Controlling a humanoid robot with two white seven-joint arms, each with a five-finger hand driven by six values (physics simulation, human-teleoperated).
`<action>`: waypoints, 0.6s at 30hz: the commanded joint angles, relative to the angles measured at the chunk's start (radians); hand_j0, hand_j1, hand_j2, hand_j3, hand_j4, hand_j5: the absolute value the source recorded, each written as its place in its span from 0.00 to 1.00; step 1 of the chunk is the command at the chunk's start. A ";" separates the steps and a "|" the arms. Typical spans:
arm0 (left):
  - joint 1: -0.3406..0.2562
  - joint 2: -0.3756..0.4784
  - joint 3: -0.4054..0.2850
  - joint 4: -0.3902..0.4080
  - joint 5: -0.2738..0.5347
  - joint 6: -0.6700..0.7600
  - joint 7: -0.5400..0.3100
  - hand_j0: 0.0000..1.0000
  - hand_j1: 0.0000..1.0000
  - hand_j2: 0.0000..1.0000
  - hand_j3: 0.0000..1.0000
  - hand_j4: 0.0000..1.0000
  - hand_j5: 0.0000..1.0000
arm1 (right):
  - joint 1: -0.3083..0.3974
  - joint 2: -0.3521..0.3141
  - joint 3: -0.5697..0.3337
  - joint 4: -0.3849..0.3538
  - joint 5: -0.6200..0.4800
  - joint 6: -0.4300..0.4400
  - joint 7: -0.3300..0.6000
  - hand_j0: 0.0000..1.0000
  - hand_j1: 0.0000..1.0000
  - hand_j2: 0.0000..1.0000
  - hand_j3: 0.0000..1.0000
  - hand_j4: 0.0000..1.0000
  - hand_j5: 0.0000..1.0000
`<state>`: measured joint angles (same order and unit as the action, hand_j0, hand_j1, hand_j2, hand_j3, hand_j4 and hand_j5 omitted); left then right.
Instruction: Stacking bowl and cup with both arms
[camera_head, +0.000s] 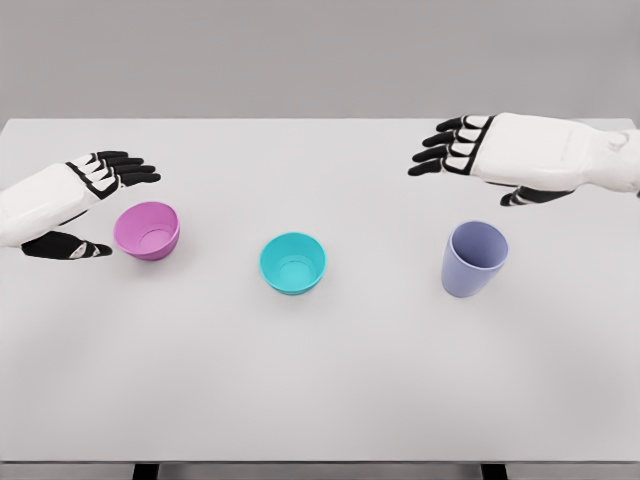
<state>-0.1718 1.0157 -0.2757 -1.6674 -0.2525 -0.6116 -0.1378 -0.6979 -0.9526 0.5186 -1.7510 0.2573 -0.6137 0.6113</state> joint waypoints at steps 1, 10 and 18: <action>0.000 0.001 0.001 0.001 0.006 0.001 0.000 1.00 1.00 1.00 1.00 1.00 1.00 | 0.000 -0.003 0.000 -0.004 -0.001 0.003 0.000 1.00 1.00 1.00 1.00 1.00 1.00; -0.057 0.007 0.116 -0.005 0.016 0.001 -0.381 1.00 1.00 1.00 1.00 1.00 1.00 | 0.055 -0.109 -0.149 -0.002 -0.015 0.003 0.000 1.00 1.00 1.00 1.00 1.00 1.00; -0.526 0.032 -0.447 0.000 0.217 0.001 -0.473 1.00 1.00 1.00 1.00 1.00 1.00 | 0.049 -0.103 -0.160 0.018 -0.013 0.003 0.000 1.00 1.00 1.00 1.00 1.00 1.00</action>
<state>-0.7118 1.0338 -0.5710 -1.6853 -0.1126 -0.6119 -0.5969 -0.6458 -1.0555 0.3609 -1.7346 0.2486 -0.6137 0.6114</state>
